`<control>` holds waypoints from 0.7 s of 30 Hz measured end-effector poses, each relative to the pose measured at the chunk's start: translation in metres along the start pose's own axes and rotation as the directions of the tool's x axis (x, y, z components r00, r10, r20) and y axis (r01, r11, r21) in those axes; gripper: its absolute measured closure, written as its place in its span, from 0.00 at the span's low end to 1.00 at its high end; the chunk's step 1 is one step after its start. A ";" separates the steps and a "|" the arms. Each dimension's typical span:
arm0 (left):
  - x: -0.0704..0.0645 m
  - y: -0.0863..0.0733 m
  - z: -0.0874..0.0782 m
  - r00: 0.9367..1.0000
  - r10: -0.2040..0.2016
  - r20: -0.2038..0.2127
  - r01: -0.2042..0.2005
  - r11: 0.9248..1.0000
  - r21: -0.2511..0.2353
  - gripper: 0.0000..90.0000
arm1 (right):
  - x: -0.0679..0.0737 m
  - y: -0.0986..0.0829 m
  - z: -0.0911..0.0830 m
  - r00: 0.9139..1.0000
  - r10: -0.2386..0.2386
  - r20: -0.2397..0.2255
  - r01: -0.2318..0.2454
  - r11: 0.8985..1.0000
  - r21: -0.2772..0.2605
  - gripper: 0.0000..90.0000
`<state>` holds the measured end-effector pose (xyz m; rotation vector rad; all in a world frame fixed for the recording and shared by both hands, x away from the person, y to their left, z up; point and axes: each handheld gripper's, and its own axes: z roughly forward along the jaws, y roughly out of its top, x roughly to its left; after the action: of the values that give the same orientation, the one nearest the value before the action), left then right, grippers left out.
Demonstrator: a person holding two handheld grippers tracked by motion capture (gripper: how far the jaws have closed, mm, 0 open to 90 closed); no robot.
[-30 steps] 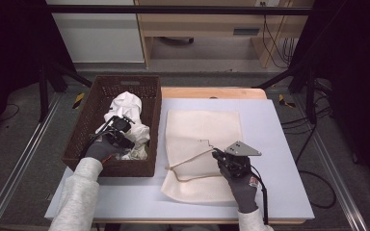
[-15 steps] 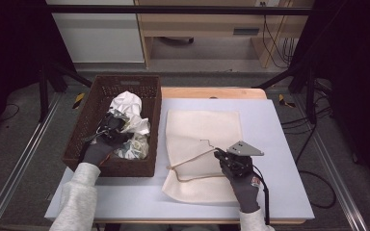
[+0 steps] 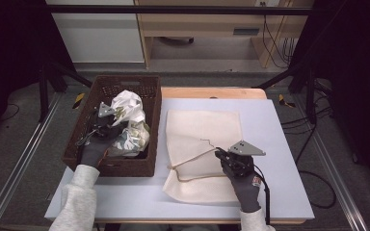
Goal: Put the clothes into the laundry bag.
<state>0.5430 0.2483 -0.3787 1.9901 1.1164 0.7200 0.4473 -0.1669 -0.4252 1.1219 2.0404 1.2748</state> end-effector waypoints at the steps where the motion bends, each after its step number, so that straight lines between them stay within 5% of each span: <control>1: 0.001 0.001 -0.002 1.000 -0.005 -0.005 0.005 1.000 -0.018 0.81 | 0.000 0.000 0.000 1.000 0.001 0.000 -0.001 1.000 0.001 0.96; 5: 0.004 0.003 -0.012 0.999 -0.040 -0.033 0.036 0.994 -0.099 0.81 | 0.000 0.000 0.000 1.000 -0.001 0.001 0.001 1.000 0.000 0.96; 12: 0.008 0.014 -0.032 0.997 -0.042 -0.072 0.028 0.982 -0.187 0.81 | -0.001 0.001 -0.002 1.000 0.001 0.004 -0.001 1.000 -0.009 0.96; 21: 0.015 0.030 -0.070 0.994 -0.050 -0.092 0.019 0.951 -0.310 0.81 | -0.002 0.001 -0.003 1.000 0.004 0.007 -0.004 1.000 -0.011 0.96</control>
<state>0.5115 0.2732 -0.3128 1.6818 1.0227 0.9235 0.4465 -0.1697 -0.4234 1.1240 2.0253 1.2805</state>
